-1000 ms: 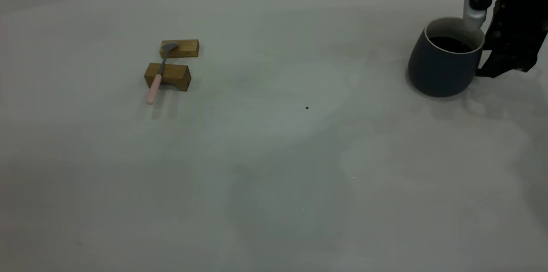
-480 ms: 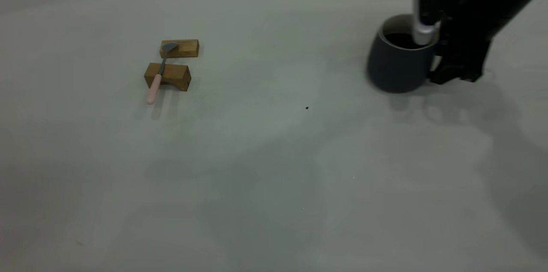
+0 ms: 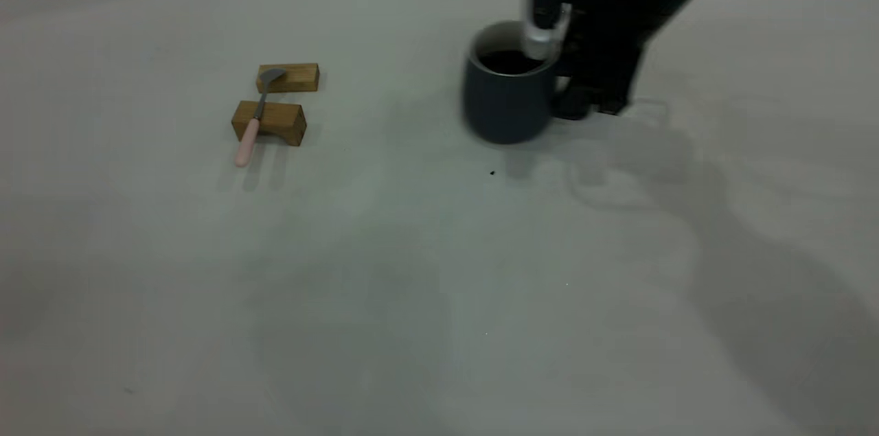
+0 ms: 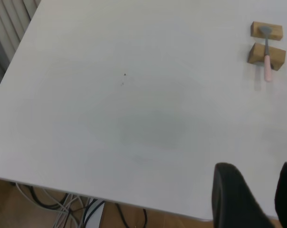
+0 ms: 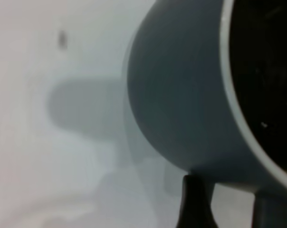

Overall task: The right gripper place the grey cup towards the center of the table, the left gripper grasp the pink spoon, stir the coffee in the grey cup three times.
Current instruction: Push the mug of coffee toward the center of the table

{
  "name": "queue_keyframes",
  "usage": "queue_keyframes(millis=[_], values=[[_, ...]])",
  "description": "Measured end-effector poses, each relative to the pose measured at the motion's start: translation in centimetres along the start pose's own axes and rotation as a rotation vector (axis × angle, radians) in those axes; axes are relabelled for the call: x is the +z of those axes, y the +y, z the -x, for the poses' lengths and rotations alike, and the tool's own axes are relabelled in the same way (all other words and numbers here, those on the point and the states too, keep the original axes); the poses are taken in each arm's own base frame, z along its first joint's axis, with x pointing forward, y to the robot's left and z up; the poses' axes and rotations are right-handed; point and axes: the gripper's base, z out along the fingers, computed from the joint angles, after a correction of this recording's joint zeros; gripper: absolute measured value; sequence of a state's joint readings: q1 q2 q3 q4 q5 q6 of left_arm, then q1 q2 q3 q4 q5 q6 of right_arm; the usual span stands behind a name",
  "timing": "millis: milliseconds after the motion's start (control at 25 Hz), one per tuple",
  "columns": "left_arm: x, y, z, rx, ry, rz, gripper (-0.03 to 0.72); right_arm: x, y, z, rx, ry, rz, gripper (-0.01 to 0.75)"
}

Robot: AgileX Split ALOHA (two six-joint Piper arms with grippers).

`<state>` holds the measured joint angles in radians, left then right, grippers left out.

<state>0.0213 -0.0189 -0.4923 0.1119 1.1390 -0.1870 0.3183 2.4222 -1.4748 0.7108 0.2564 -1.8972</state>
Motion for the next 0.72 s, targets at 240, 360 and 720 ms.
queue_keyframes(millis=[240,360,720], values=[[0.0,0.0,0.0,0.000,0.000,0.000,0.299,1.0,0.5,3.8,-0.005,-0.061,-0.005,0.551],[0.0,0.0,0.0,0.000,0.000,0.000,0.299,1.1,0.8,4.5,0.006,-0.077,0.013,0.545],[0.0,0.0,0.0,0.000,0.000,0.000,0.299,-9.3,-2.2,6.5,0.626,-0.192,0.287,0.497]])
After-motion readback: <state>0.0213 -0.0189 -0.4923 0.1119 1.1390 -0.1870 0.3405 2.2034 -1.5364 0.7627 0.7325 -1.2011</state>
